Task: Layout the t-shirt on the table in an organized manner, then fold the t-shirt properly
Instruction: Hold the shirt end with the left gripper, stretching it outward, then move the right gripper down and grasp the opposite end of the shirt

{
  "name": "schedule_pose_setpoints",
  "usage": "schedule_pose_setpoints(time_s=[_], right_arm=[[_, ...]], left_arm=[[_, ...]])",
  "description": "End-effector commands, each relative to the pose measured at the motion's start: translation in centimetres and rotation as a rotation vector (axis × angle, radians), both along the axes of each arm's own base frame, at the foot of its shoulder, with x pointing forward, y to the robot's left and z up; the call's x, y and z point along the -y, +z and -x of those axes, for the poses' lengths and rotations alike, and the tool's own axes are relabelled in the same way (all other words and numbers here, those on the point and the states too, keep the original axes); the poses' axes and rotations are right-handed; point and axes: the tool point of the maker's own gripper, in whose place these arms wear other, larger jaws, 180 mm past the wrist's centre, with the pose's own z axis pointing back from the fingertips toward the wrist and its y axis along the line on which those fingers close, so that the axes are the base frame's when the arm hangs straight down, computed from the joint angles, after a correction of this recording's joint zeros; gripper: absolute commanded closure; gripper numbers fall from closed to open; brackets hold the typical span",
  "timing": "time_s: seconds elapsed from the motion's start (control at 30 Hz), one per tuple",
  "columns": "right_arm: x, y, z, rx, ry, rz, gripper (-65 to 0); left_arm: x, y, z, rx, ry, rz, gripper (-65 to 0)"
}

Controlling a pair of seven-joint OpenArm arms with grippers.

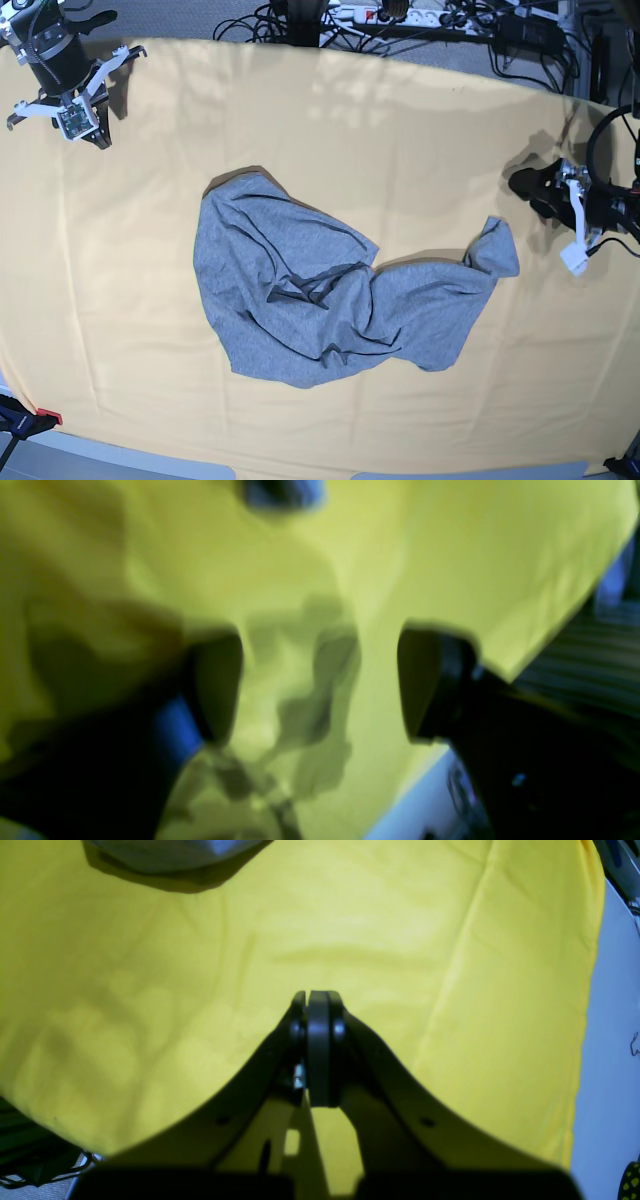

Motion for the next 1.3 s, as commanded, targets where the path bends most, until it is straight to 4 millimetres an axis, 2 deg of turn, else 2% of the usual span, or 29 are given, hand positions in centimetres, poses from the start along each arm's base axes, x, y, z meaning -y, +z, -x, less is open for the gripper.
schedule_pose_setpoints(time_s=[0.0,0.3,0.43,0.47,0.5,0.6,0.63,0.73,0.77,0.83,0.9,0.93,1.1,1.27], right_arm=[[-0.1,0.9,-0.3,0.031,0.011,0.002,0.0],[-0.1,0.8,-0.3,0.028,0.009,0.003,0.0],[-0.1,0.8,-0.3,0.029,0.01,0.003,0.0],[-0.1,0.8,-0.3,0.027,0.013,0.003,0.0],[-0.2,0.8,-0.2,0.026,0.018,0.003,0.0],[-0.3,0.7,-0.2,0.023,0.024,0.003,0.0],[-0.3,0.7,-0.2,0.023,0.023,0.003,0.0],[-1.2,0.6,0.0,0.006,0.035,-0.064,0.0],[-2.0,0.6,0.1,-0.001,0.063,-0.1,-3.7],[-3.1,0.8,0.4,-0.009,0.102,-0.158,-15.7],[-3.3,0.8,0.4,-0.011,0.11,-0.168,-26.6],[-3.4,0.8,0.4,-0.011,0.112,-0.169,-29.8],[-5.0,1.3,0.4,-0.016,0.161,-0.263,-31.5],[-5.4,1.4,0.2,-0.025,0.171,-0.294,-31.5]], left_arm=[[-0.8,0.3,-0.6,0.023,-0.004,-0.047,-49.2],[2.7,-1.0,-2.0,0.076,-0.001,0.019,-49.2],[3.4,-1.6,-2.1,0.075,-0.011,0.012,-48.1],[3.4,-1.7,-2.2,0.078,-0.012,0.004,-44.3],[3.2,-1.7,-2.4,0.087,-0.008,-0.002,-37.5],[2.9,-1.5,-3.2,0.123,0.004,-0.023,-5.0],[2.8,-1.4,-3.4,0.132,0.006,-0.027,0.0],[2.8,-0.9,-3.8,0.142,0.007,-0.023,0.0],[2.8,-0.6,-3.8,0.137,0.004,-0.017,0.0],[3.1,0.3,-3.6,0.118,-0.009,0.018,0.0],[3.7,1.9,-3.0,0.084,-0.039,0.091,0.0],[4.3,3.4,-3.4,0.105,-0.033,0.165,0.0],[2.4,5.8,-4.4,0.155,-0.021,0.136,0.0],[0.2,7.2,-4.3,0.177,-0.017,0.07,0.0]])
